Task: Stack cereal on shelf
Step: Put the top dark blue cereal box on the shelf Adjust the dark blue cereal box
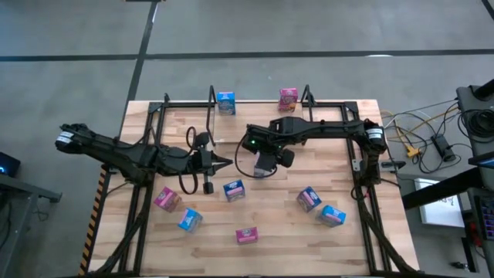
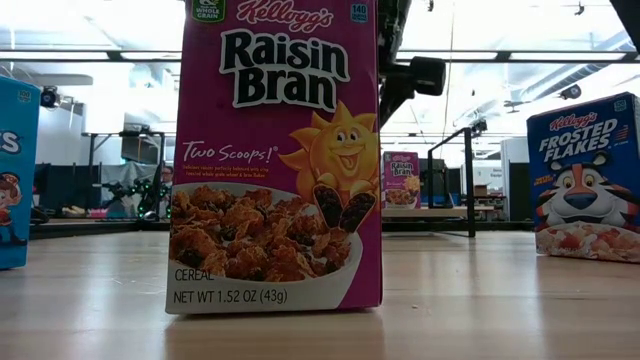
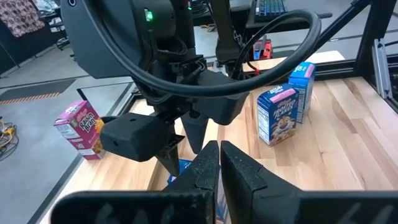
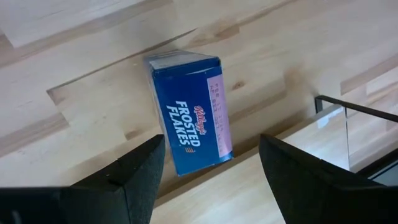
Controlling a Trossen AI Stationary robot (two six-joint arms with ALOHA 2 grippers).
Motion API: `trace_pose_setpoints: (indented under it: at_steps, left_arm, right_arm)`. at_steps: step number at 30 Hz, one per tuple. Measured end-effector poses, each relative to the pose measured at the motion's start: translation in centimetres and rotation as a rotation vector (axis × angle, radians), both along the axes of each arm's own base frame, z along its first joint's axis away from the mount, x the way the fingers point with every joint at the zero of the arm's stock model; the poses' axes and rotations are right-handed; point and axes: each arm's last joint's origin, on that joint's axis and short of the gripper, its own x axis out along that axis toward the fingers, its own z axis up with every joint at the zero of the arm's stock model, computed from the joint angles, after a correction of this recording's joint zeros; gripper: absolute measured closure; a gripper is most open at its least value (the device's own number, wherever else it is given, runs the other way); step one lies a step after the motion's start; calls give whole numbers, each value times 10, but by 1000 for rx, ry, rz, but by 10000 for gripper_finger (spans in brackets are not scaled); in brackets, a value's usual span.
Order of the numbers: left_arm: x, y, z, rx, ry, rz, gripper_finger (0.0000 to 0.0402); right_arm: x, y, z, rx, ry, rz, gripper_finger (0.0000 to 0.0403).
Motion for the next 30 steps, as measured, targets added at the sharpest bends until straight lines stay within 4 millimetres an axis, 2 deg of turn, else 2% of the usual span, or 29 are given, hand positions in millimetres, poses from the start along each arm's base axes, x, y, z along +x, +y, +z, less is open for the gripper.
trace_pose_setpoints:
  at_steps: [6,18,30]
  left_arm:
    - [0,0,0,0,0,0,401]
    - [0,0,0,0,0,0,401]
    - [0,0,-1,1,6,0,401]
  right_arm:
    - [0,0,-2,2,5,0,151]
    - [5,0,-15,-7,-36,11,151]
    - [2,0,-32,-17,-3,50,151]
